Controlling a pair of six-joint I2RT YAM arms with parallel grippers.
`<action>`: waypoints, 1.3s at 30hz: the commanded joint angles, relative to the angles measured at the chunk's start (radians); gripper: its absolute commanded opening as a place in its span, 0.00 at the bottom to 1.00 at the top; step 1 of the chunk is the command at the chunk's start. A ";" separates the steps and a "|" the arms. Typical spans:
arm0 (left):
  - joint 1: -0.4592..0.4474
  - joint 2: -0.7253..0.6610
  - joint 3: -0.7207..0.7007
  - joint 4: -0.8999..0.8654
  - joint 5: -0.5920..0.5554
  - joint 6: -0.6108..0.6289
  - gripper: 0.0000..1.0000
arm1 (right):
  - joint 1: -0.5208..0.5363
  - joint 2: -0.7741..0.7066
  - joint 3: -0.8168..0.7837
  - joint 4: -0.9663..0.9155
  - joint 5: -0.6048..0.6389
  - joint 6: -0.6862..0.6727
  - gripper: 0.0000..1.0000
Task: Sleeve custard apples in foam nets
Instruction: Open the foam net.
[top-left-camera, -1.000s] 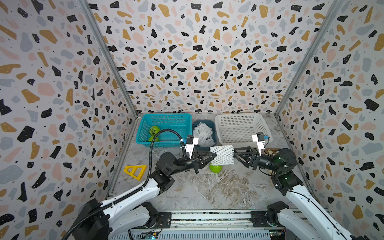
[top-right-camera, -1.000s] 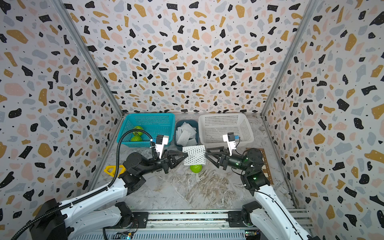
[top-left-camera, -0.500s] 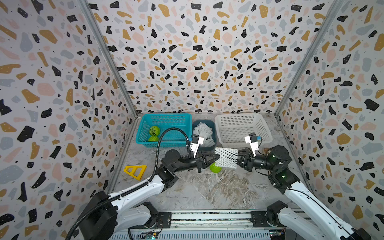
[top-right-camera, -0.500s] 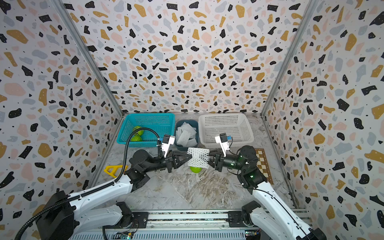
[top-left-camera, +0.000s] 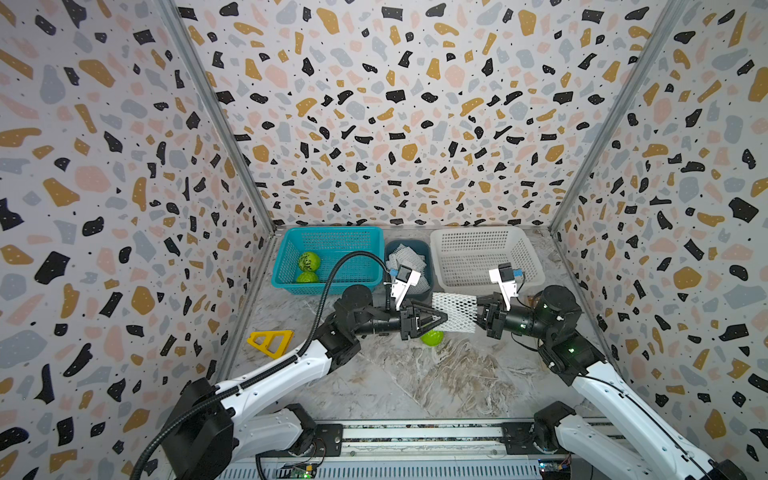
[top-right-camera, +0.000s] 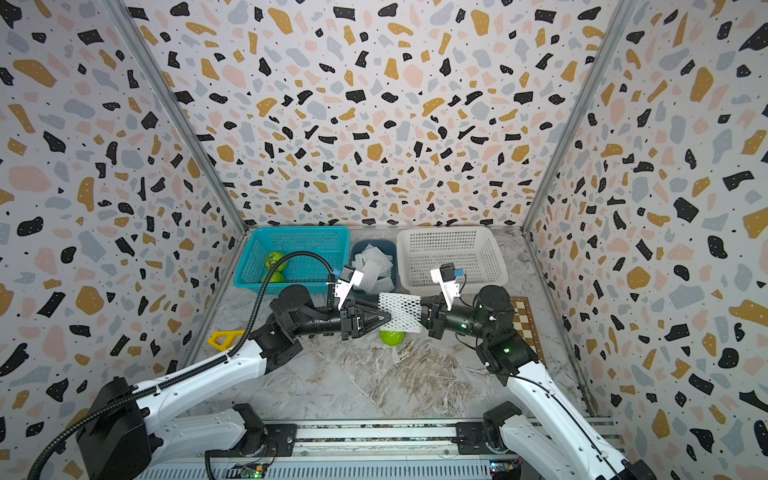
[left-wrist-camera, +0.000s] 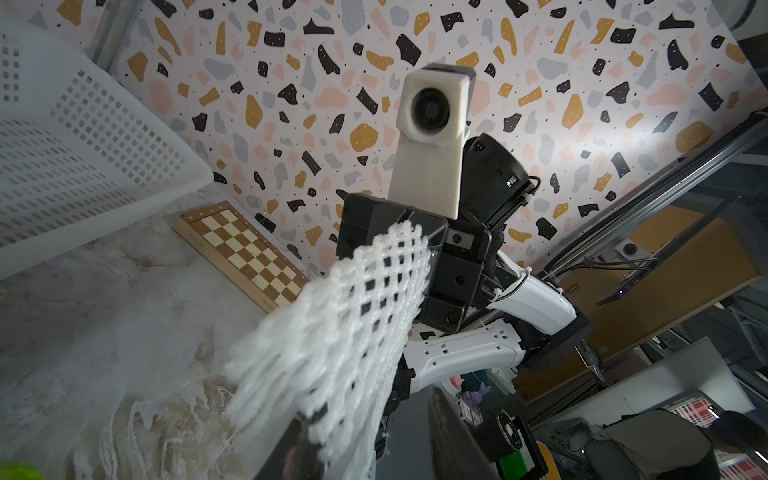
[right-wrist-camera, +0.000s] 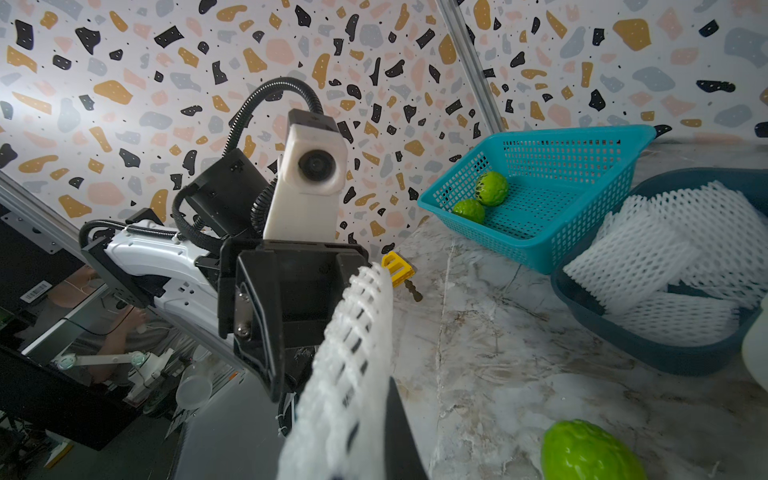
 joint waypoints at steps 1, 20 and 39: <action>-0.003 0.007 0.040 -0.015 0.038 0.003 0.31 | 0.008 -0.012 0.062 -0.045 0.017 -0.052 0.00; 0.032 -0.067 0.065 -0.194 0.033 0.079 0.46 | 0.087 0.042 0.165 -0.300 0.101 -0.273 0.00; 0.055 -0.093 0.062 -0.259 0.032 0.106 0.49 | 0.100 0.058 0.163 -0.300 0.063 -0.280 0.00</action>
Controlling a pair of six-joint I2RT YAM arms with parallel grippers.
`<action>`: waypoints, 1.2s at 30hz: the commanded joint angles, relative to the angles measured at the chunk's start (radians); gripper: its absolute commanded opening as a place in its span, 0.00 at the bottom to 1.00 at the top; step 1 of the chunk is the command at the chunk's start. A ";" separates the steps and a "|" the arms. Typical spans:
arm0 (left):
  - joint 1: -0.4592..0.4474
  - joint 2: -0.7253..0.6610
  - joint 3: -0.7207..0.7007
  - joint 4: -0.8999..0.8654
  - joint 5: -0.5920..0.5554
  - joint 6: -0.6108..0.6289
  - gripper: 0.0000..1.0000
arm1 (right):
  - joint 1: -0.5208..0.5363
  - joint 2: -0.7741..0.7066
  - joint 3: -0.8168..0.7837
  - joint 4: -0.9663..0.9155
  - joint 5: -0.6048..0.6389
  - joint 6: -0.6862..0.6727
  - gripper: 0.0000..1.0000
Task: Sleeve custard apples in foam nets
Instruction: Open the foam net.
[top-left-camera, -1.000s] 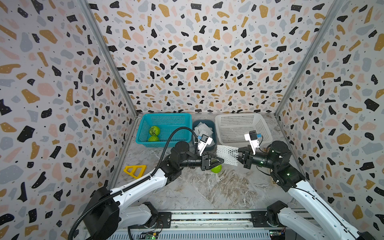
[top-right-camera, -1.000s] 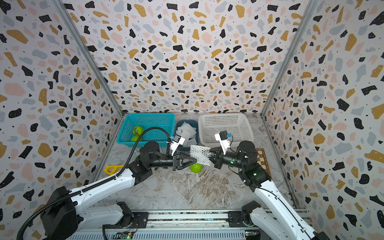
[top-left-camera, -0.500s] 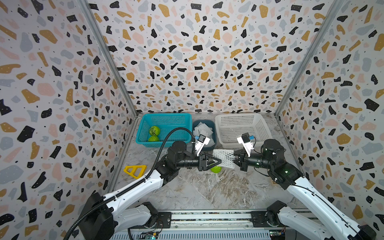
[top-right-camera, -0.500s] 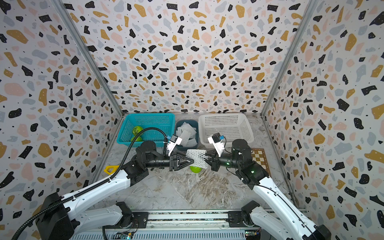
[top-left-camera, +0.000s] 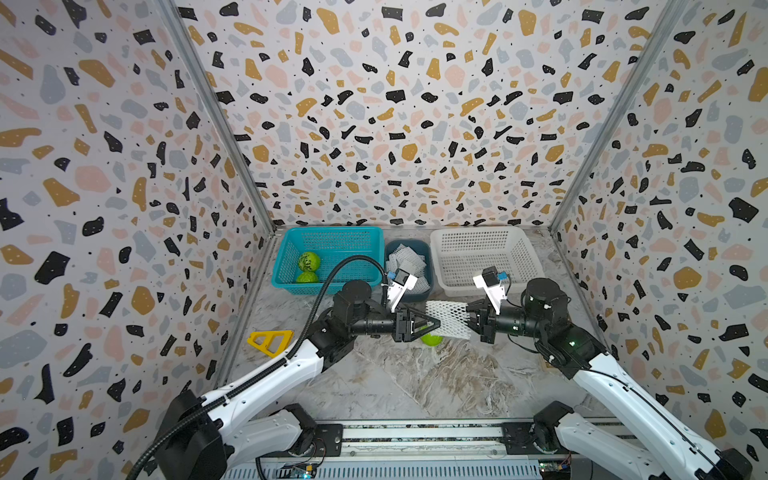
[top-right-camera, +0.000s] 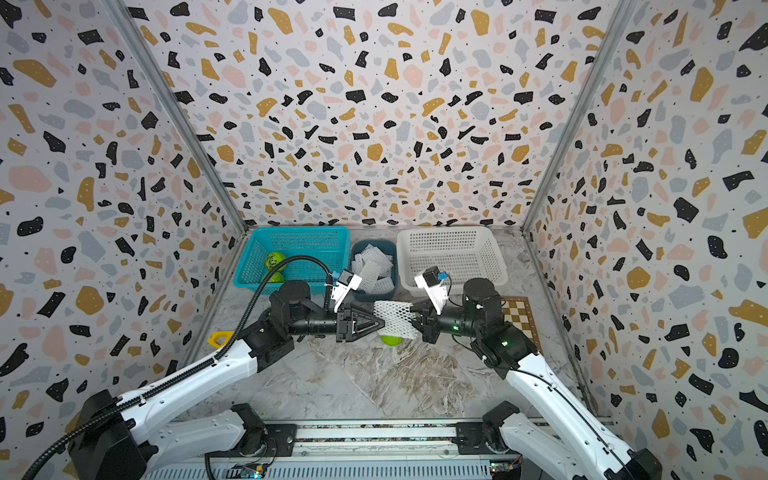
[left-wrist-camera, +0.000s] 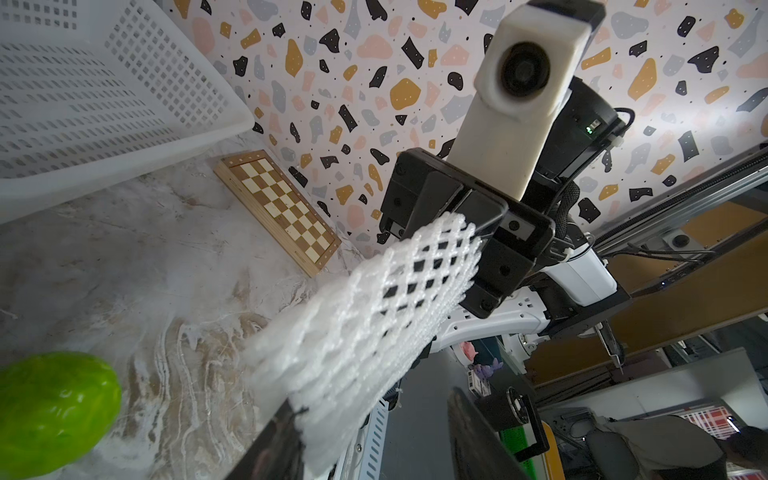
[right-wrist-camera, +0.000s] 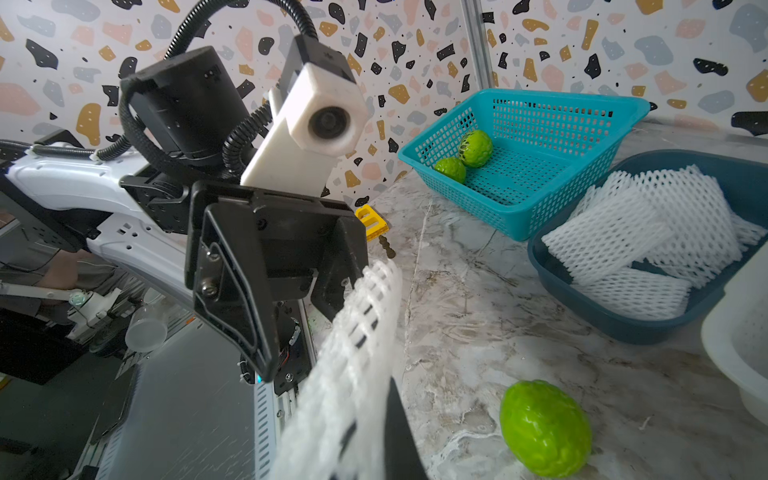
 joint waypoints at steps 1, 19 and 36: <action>0.008 -0.012 0.021 0.026 0.011 0.017 0.46 | 0.010 0.004 0.036 -0.009 -0.022 -0.016 0.00; 0.012 0.023 -0.013 0.101 0.034 -0.028 0.00 | -0.002 -0.002 0.062 -0.033 0.072 -0.007 0.30; 0.054 -0.009 -0.049 0.305 0.028 -0.115 0.00 | -0.305 -0.058 -0.184 0.265 -0.064 0.322 0.61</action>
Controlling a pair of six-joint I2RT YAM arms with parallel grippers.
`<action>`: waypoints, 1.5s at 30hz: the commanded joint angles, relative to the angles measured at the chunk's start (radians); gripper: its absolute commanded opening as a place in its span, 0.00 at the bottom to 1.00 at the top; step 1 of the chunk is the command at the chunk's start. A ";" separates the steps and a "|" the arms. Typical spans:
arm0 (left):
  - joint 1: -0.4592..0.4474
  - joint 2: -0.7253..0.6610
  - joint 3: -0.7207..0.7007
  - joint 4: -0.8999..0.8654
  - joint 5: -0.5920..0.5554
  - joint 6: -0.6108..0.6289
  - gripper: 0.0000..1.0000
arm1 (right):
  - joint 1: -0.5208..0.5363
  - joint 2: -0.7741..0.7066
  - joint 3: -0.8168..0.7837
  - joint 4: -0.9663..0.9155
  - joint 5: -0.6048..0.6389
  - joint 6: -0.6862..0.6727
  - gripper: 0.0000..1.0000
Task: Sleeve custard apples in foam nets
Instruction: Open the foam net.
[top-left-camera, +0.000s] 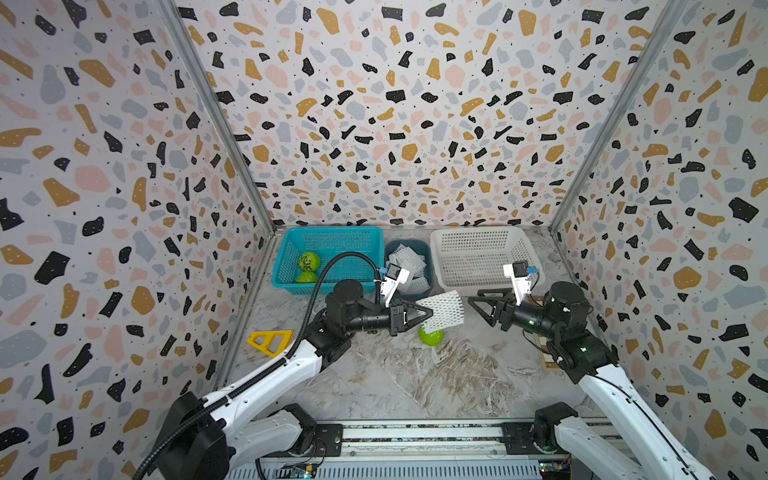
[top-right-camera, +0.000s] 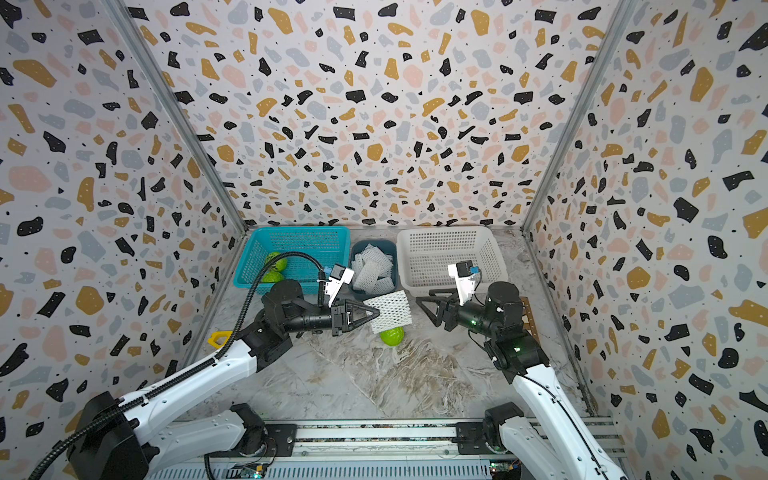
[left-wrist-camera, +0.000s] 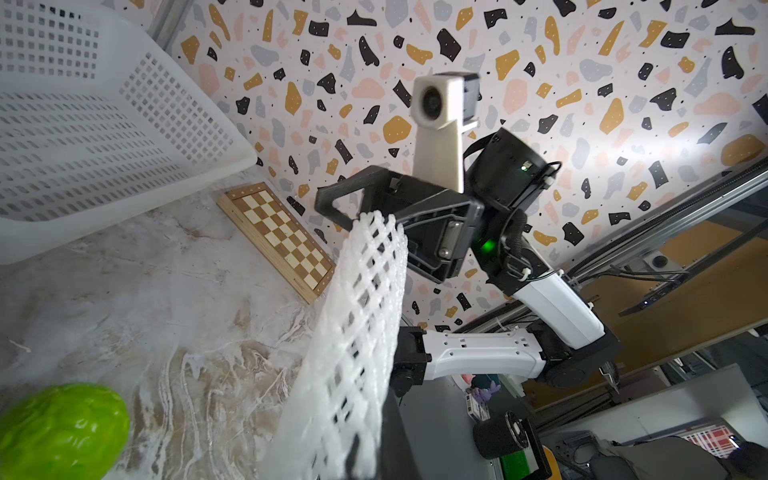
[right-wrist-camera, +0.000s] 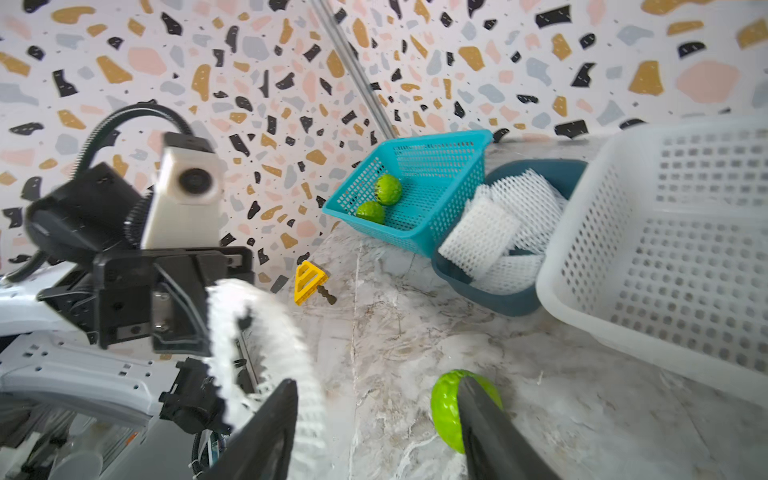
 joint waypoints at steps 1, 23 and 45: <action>0.005 0.000 -0.008 0.177 0.018 -0.054 0.00 | -0.029 0.035 -0.066 0.192 -0.118 0.159 0.60; 0.005 0.182 -0.003 0.685 0.082 -0.220 0.00 | 0.133 0.124 -0.110 0.863 -0.394 0.560 0.61; -0.034 0.202 -0.105 0.999 -0.020 -0.200 0.00 | 0.164 0.229 -0.027 0.993 -0.347 0.703 0.61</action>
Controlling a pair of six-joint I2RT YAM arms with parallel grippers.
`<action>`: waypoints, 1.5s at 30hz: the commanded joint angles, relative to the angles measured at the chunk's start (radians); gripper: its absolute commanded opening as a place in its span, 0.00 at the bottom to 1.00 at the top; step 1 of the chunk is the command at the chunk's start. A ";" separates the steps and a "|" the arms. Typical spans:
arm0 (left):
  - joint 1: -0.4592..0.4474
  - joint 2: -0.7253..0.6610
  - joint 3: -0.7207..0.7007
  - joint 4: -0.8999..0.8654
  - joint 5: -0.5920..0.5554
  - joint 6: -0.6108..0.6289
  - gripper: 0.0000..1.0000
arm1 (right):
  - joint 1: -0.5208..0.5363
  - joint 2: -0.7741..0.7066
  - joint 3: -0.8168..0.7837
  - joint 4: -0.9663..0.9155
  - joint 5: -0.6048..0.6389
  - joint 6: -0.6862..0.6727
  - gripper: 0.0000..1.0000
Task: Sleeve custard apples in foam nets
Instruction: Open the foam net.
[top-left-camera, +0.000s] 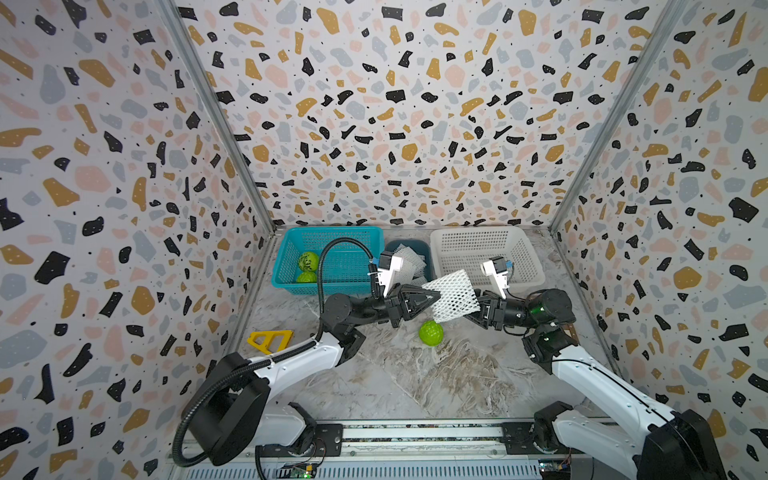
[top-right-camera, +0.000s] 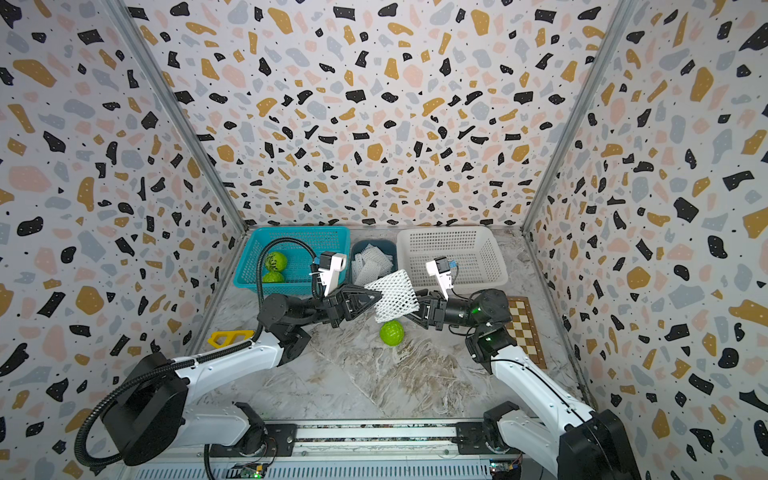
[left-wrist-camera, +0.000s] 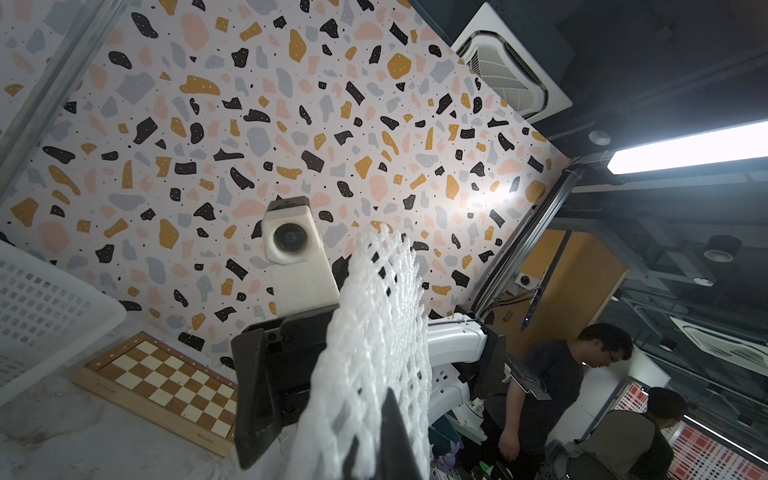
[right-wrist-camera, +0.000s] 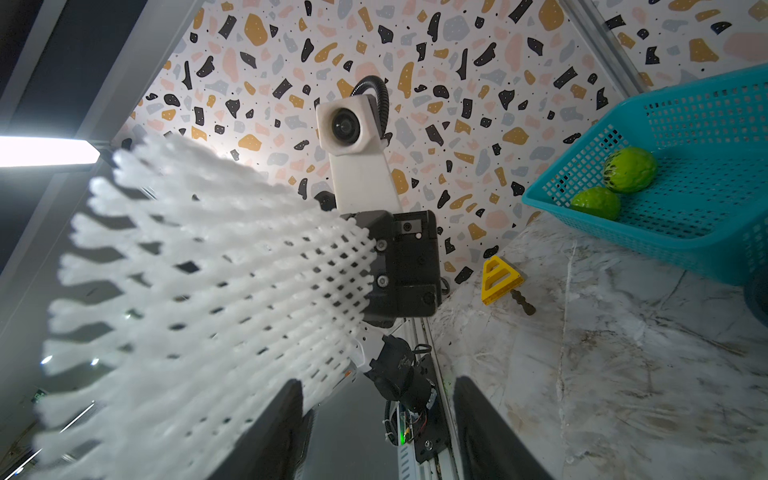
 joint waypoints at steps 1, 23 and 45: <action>-0.013 -0.023 -0.038 0.089 -0.025 0.090 0.00 | 0.004 -0.002 0.058 0.122 -0.008 0.075 0.62; -0.046 -0.038 -0.038 0.089 -0.004 0.222 0.00 | 0.116 0.042 0.120 0.177 -0.088 0.085 0.66; -0.055 -0.078 -0.060 0.085 0.026 0.202 0.00 | 0.101 0.018 0.115 0.267 -0.110 0.120 0.51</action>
